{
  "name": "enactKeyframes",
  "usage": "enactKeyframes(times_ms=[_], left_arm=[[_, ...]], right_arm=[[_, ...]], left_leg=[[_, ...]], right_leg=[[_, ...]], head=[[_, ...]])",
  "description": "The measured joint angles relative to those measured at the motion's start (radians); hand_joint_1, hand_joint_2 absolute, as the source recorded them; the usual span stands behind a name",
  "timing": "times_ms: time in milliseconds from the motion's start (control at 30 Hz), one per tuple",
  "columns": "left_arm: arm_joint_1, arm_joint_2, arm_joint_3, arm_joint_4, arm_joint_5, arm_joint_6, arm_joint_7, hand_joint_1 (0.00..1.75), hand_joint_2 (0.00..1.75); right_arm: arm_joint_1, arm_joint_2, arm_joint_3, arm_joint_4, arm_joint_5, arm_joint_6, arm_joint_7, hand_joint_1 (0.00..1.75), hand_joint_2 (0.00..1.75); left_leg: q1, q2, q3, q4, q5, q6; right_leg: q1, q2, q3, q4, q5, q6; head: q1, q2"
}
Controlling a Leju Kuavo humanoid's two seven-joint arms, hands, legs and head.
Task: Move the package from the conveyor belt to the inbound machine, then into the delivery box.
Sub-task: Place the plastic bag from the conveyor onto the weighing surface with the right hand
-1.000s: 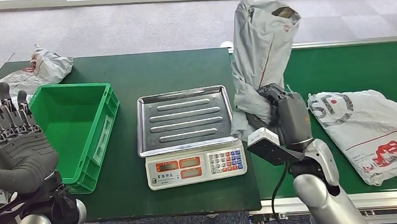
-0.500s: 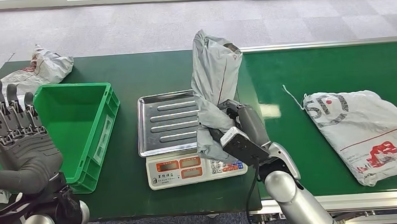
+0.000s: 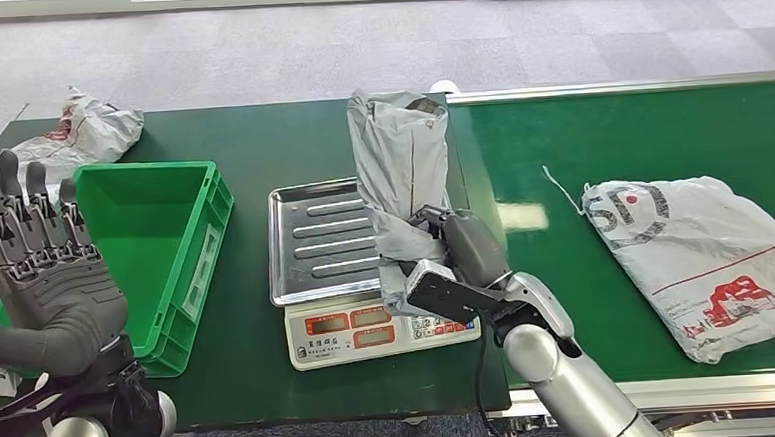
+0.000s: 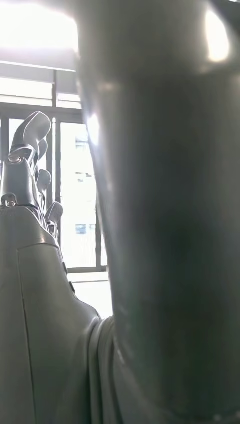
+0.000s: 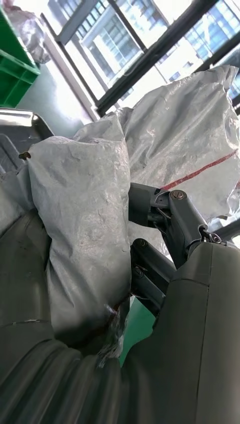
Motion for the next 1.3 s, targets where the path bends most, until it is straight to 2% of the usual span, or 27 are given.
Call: enactKeyframes(times_ms=[167, 367, 400, 433, 500, 533, 567, 667, 800, 933, 1100, 1200, 1300], left_arm=[[-0.016, -0.015, -0.005, 0.012, 0.0, -0.012, 0.006, 0.0, 0.0], [-0.02, -0.019, -0.007, 0.014, 0.0, -0.014, 0.007, 0.0, 0.0], [-0.025, -0.023, -0.007, 0.016, -0.001, -0.015, 0.009, 0.0, 0.0], [-0.029, -0.028, -0.008, 0.017, -0.003, -0.016, 0.012, 0.0, 0.0], [-0.037, -0.038, -0.01, 0.02, -0.01, -0.017, 0.017, 0.0, 0.0], [-0.037, -0.04, -0.01, 0.02, -0.014, -0.017, 0.018, 0.0, 0.0], [-0.037, -0.041, -0.01, 0.02, -0.017, -0.017, 0.019, 0.0, 0.0], [-0.037, -0.044, -0.009, 0.019, -0.027, -0.019, 0.026, 0.0, 0.0], [-0.036, -0.05, -0.007, 0.015, -0.044, -0.035, 0.043, 0.0, 0.0], [-0.036, -0.055, -0.006, 0.015, -0.061, -0.042, 0.056, 0.0, 0.0], [-0.032, -0.056, -0.006, 0.011, -0.128, -0.022, 0.055, 0.0, 0.0], [-0.022, -0.059, -0.004, 0.002, -0.156, 0.019, 0.054, 0.0, 0.0], [-0.015, -0.067, 0.0, -0.009, -0.173, 0.082, 0.045, 0.0, 0.0]], right_arm=[[-0.067, 0.018, 0.038, 0.066, 0.01, 0.044, -0.031, 1.75, 1.75], [-0.083, 0.027, 0.047, 0.083, 0.007, 0.054, -0.038, 1.75, 1.75], [-0.097, 0.042, 0.061, 0.107, -0.004, 0.063, -0.047, 1.68, 1.75], [-0.112, 0.059, 0.077, 0.136, -0.014, 0.071, -0.055, 1.33, 1.75], [-0.138, 0.095, 0.11, 0.195, -0.026, 0.083, -0.057, 0.46, 1.75], [-0.139, 0.1, 0.116, 0.207, -0.019, 0.081, -0.037, 0.09, 1.75], [-0.14, 0.103, 0.122, 0.217, -0.009, 0.078, -0.011, 0.0, 1.75], [-0.144, 0.112, 0.133, 0.245, 0.036, 0.067, 0.105, 0.0, 1.75], [-0.152, 0.12, 0.141, 0.27, 0.094, 0.064, 0.304, 0.0, 1.75], [-0.15, 0.12, 0.139, 0.269, 0.128, 0.06, 0.384, 0.0, 0.0], [-0.11, 0.112, 0.113, 0.182, 0.145, 0.023, 0.38, 0.0, 0.0], [-0.058, 0.108, 0.084, 0.072, 0.114, -0.041, 0.306, 0.0, 0.0], [0.013, 0.107, 0.049, -0.071, 0.049, -0.166, 0.18, 0.0, 0.0]], left_leg=[[0.0, 0.0, 0.0, 0.0, 0.0, 0.0], [0.0, 0.0, 0.0, 0.0, 0.0, 0.0], [0.0, 0.0, 0.0, 0.0, 0.0, 0.0], [0.0, 0.0, 0.0, 0.0, 0.0, 0.0], [0.0, 0.0, 0.0, 0.0, 0.0, 0.0], [0.0, 0.0, 0.0, 0.0, 0.0, 0.0], [0.0, 0.0, 0.0, 0.0, 0.0, 0.0], [0.0, 0.0, 0.0, 0.0, 0.0, 0.0], [0.0, 0.0, 0.0, 0.0, 0.0, 0.0], [0.0, 0.0, 0.0, 0.0, 0.0, 0.0], [0.0, 0.0, 0.0, 0.0, 0.0, -0.001], [0.0, 0.0, 0.0, 0.0, 0.0, -0.001], [0.0, -0.001, -0.001, 0.0, 0.0, 0.0]], right_leg=[[0.0, 0.0, 0.0, 0.0, 0.0, 0.0], [0.0, 0.0, 0.0, 0.0, 0.0, 0.0], [0.0, 0.0, 0.0, 0.0, 0.0, 0.0], [0.0, 0.0, 0.0, 0.0, 0.0, 0.0], [0.0, 0.0, 0.0, 0.0, 0.0, 0.0], [0.0, 0.0, 0.0, 0.0, 0.0, 0.0], [0.0, 0.0, 0.0, 0.0, 0.0, 0.0], [0.0, 0.0, 0.0, 0.0, 0.0, 0.0], [0.0, 0.0, 0.0, 0.0, 0.0, 0.0], [0.0, 0.0, 0.0, 0.0, 0.0, 0.0], [0.0, 0.0, -0.001, 0.0, 0.0, 0.0], [0.0, 0.0, -0.001, 0.0, 0.0, 0.0], [0.0, -0.001, -0.002, 0.0, -0.001, 0.0]], head=[[0.0, 0.0], [0.0, 0.0], [0.0, 0.0], [0.0, 0.0], [0.0, 0.0], [0.0, 0.0], [0.0, 0.0], [0.0, 0.0], [0.0, 0.0], [0.0, 0.0], [0.0, 0.0], [0.0, 0.0], [0.0, 0.0]])
